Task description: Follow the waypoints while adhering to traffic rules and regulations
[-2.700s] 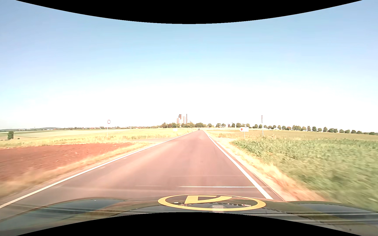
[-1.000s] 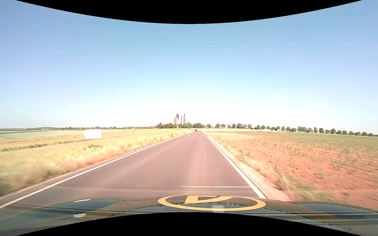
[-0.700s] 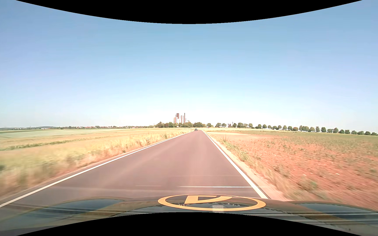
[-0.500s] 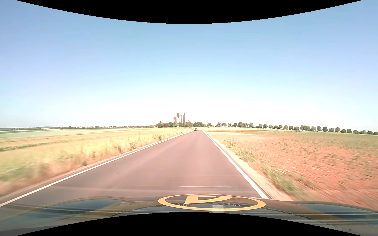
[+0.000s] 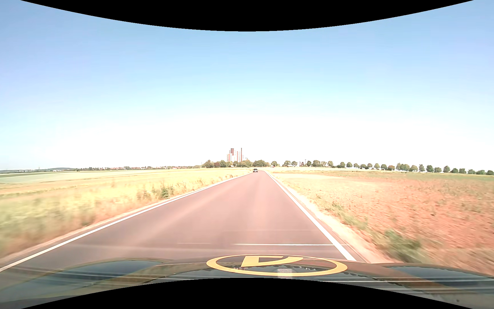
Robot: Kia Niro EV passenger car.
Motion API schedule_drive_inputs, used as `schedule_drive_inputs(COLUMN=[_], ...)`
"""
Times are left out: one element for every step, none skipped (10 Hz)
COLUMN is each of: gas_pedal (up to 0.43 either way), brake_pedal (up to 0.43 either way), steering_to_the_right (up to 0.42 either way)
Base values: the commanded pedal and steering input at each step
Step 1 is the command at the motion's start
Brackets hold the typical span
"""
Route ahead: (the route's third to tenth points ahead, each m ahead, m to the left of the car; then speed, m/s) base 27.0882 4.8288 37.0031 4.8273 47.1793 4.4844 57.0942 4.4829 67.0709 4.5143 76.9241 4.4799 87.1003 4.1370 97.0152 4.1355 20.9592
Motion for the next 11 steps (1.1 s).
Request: schedule_drive_inputs(gas_pedal=[0.228, 0.228, 0.22, 0.22, 0.22, 0.22, 0.22, 0.22, 0.22, 0.228, 0.248], brake_pedal=[0.0, 0.0, 0.0, 0.0, 0.0, 0.0, 0.0, 0.0, 0.0, 0.0, 0.0], steering_to_the_right=[0.0, 0.0, 0.001, 0.001, 0.001, 0.001, 0.001, 0.001, 0.001, 0.001, 0.001])
